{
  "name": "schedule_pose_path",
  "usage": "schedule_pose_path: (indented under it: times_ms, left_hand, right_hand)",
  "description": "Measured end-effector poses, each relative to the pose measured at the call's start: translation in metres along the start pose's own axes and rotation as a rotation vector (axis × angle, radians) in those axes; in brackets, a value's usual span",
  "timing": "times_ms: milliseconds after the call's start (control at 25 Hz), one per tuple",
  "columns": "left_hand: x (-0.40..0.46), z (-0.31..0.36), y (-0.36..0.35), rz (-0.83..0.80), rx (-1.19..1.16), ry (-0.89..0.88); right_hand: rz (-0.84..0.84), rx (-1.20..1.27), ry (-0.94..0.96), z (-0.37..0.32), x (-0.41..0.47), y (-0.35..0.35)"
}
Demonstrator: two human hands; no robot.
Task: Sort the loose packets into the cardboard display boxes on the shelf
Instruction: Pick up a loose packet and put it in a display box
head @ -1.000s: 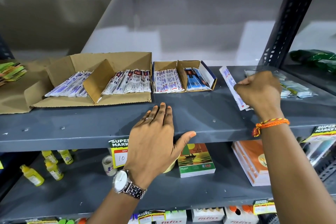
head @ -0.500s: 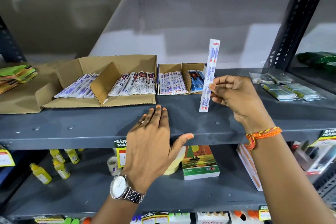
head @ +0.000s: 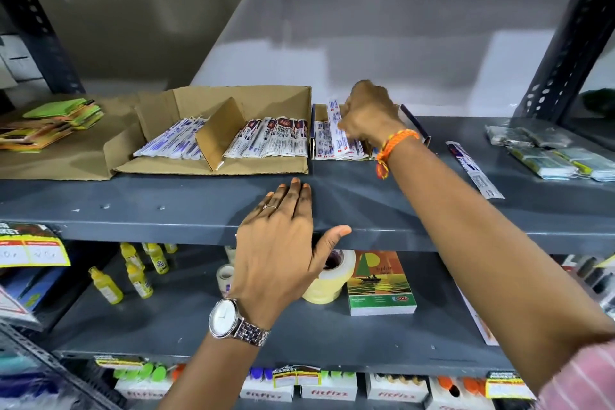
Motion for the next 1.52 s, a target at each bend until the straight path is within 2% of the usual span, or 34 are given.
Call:
schedule_pose_path:
  times_ms: [200, 520, 640, 800, 960, 1160, 1440, 1520]
  left_hand:
    - [0.000, 0.000, -0.001, 0.017, -0.015, 0.005]
    - [-0.001, -0.001, -0.001, 0.014, -0.010, 0.008]
    - [-0.001, -0.001, -0.001, 0.021, -0.011, 0.010]
    - [0.000, 0.000, 0.000, 0.026, 0.001, 0.012]
    - [-0.001, 0.001, 0.001, 0.036, 0.018, 0.003]
    - [-0.002, 0.000, -0.001, 0.062, 0.024, 0.001]
    - [-0.001, 0.002, 0.000, 0.062, 0.037, -0.003]
    - [-0.002, 0.001, 0.000, 0.067, 0.037, -0.003]
  right_hand:
    - [-0.047, -0.185, 0.030, -0.013, 0.003, -0.011]
    - [-0.066, -0.184, 0.099, -0.015, 0.006, -0.021]
    - [0.014, -0.132, 0.150, -0.014, 0.005, -0.007]
    - [0.209, -0.071, 0.008, 0.030, -0.008, 0.048]
    - [0.345, -0.393, -0.183, 0.098, -0.065, 0.063]
    - [0.345, -0.495, -0.288, 0.130, -0.089, 0.049]
    - [0.395, -0.411, -0.335, 0.127, -0.093, 0.049]
    - [0.403, -0.235, -0.358, 0.132, -0.090, 0.047]
Point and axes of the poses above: each hand's wrist, its own x-axis towards the middle knuckle, its own y-axis out of the back of the hand, z = x × y, the point moved 1 cm from there along x, towards the middle knuckle, and after that the axes turned 5 degrees about -x, right-handed, at the moved point
